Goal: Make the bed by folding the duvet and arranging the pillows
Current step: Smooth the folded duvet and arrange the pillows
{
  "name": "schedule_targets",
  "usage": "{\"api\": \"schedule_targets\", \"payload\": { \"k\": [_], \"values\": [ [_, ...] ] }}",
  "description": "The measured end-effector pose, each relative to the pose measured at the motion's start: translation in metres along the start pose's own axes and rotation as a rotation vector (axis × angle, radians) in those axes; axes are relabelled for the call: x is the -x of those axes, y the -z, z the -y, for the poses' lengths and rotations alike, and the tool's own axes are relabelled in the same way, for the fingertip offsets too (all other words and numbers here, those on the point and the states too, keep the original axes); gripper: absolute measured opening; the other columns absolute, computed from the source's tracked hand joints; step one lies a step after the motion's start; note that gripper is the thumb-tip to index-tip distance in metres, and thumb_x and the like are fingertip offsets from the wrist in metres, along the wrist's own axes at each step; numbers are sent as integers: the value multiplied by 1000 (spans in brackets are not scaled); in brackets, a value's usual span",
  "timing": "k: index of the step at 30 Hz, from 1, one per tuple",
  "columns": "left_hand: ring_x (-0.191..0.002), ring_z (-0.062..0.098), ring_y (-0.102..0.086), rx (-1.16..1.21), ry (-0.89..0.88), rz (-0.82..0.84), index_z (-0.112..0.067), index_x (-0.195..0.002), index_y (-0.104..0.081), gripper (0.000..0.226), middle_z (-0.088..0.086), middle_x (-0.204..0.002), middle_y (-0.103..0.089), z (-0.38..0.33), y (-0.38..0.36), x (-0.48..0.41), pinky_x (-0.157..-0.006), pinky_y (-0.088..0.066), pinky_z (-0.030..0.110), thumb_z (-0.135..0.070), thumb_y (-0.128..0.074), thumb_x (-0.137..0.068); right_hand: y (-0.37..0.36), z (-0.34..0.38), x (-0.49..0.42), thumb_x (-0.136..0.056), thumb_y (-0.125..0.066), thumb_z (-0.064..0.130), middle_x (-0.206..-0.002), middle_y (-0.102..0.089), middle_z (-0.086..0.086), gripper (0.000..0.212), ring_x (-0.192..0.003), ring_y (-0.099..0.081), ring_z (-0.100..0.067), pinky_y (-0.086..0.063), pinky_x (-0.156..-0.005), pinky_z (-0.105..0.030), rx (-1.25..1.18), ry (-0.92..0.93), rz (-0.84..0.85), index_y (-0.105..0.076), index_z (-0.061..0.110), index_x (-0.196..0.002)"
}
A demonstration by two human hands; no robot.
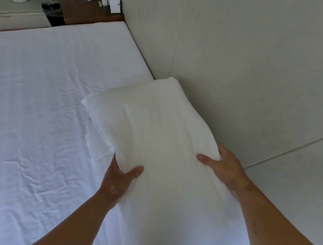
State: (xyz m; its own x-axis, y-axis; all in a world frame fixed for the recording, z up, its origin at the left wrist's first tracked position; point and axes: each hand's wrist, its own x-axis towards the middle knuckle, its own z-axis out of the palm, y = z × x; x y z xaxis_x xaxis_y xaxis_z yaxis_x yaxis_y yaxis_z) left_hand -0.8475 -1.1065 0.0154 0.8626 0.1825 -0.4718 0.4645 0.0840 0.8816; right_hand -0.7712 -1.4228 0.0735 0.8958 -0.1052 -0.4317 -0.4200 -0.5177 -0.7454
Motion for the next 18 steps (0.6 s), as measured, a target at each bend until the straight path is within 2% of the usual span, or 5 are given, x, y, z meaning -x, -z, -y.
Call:
{"api": "schedule_targets", "payload": {
  "k": [3, 6, 10, 15, 18],
  "values": [
    [-112, 17, -69, -17, 21, 45, -45, -134, -49, 88, -10, -122, -71, 5, 11, -7, -99, -54, 48, -44, -96, -59, -3, -17, 6, -69, -82, 63, -110, -69, 22, 67, -99, -65, -2, -49, -81, -22, 117, 1, -3, -60, 43, -129],
    [-114, 16, -68, -61, 67, 27, -45, -139, -42, 103, -9, -128, -68, 13, 14, 0, -101, -53, 47, -58, -94, -52, -10, -32, 3, -68, -67, 82, -132, -61, 10, 87, -122, -59, -15, -48, -103, -35, 261, -56, -2, -47, 41, -143],
    [-140, 27, -44, -331, 152, -110, -39, -159, -4, 121, 5, -163, -28, 27, 3, 40, -116, -36, 40, -69, -77, -66, -37, -33, 24, -93, -33, 72, -164, -20, -7, 75, -149, -25, -33, -28, -119, -51, 649, 73, -232, -25, 34, -157],
    [-155, 32, -1, -1038, -229, -44, -55, -152, 13, 87, 0, -167, 19, 58, -19, 107, -118, -25, 55, -83, -33, -83, -61, -50, 70, -96, -21, 70, -169, -5, 4, 70, -155, -7, -21, -11, -124, -52, 730, 162, -75, -7, 43, -158],
    [-155, 27, 11, -1183, -133, 113, -58, -142, 32, 76, -10, -161, 36, 74, -22, 126, -121, -23, 53, -78, -20, -90, -50, -64, 86, -94, -23, 74, -169, 0, 6, 75, -156, 0, -20, -9, -123, -55, 738, 68, -11, 1, 43, -158]
  ]
}}
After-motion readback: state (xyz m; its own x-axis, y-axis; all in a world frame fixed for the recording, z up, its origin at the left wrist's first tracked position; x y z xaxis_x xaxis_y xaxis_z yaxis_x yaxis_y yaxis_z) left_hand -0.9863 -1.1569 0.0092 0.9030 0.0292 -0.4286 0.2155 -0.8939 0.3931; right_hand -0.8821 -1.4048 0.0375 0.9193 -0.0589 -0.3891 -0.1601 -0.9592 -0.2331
